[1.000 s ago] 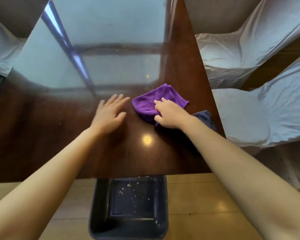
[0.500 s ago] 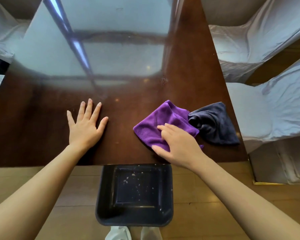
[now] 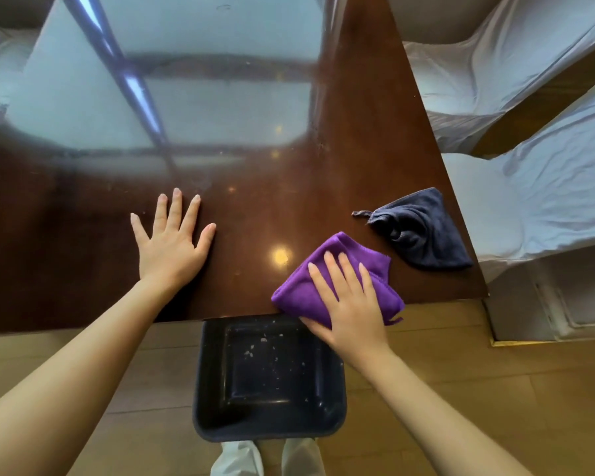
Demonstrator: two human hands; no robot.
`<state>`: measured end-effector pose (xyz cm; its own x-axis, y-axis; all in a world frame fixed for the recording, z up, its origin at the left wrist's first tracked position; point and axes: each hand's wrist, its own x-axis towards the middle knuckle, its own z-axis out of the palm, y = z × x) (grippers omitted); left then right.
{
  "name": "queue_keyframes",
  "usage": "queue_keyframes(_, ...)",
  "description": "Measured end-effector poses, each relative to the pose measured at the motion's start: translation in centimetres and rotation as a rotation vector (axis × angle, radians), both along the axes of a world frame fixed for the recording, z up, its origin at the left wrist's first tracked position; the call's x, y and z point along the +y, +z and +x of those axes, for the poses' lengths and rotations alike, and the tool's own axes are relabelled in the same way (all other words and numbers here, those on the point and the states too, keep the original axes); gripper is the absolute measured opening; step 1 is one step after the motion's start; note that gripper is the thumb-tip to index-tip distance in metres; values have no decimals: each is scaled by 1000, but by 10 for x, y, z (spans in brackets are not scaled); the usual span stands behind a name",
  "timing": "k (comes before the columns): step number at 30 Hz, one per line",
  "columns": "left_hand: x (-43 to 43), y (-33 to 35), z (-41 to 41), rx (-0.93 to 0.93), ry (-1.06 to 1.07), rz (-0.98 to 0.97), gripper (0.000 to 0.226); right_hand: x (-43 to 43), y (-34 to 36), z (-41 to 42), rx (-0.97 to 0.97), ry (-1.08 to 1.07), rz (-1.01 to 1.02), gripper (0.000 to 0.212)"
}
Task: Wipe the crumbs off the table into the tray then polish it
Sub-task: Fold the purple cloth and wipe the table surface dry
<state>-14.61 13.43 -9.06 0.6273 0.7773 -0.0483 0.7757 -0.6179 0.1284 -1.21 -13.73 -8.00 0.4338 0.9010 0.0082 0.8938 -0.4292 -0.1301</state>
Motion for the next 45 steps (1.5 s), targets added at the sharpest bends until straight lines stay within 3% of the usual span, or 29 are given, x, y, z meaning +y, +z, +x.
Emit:
queue_keyframes(3,-1,1,0,-3,-2,-7,61,-2,-14,-27,-64,-85,131,67)
queue_keyframes(7,0,1,0,-2,-9,-6,61,-5,-33,-59,-6,-106,280,64)
queue_keyframes(11,0,0,0,2,-10,-4,62,-22,-50,-90,211,-102,328,83)
queue_keyframes(14,1,1,1,3,-10,-9,62,-41,-58,-105,462,-264,387,93)
queue_keyframes(17,1,1,0,3,-16,-13,62,-52,-48,-107,719,-512,493,79)
queue_keyframes(21,1,2,0,-1,-19,-14,63,-66,-9,-108,853,-686,623,65)
queue_keyframes(23,1,1,0,2,-19,-18,63,-72,15,-110,875,-781,634,48)
queue_keyframes(25,2,0,0,1,-22,-12,63,-68,40,-101,806,-847,663,46)
queue_keyframes(29,1,3,1,16,-24,-48,63,-30,92,-48,680,-615,814,31)
queue_keyframes(33,-4,33,9,-147,-19,-189,69,19,114,15,697,-390,581,41)
queue_keyframes(36,-25,86,39,-529,-361,-445,77,51,123,53,584,-121,352,34)
queue_keyframes(38,-41,123,68,-613,-587,-605,76,68,132,72,502,-4,237,32)
queue_keyframes(40,-47,149,95,-570,-695,-539,61,79,142,90,451,18,167,31)
queue_keyframes(43,-46,175,129,-585,-661,-410,29,83,158,118,481,-6,157,27)
queue_keyframes(45,-47,187,154,-574,-665,-306,23,81,166,139,472,-71,167,31)
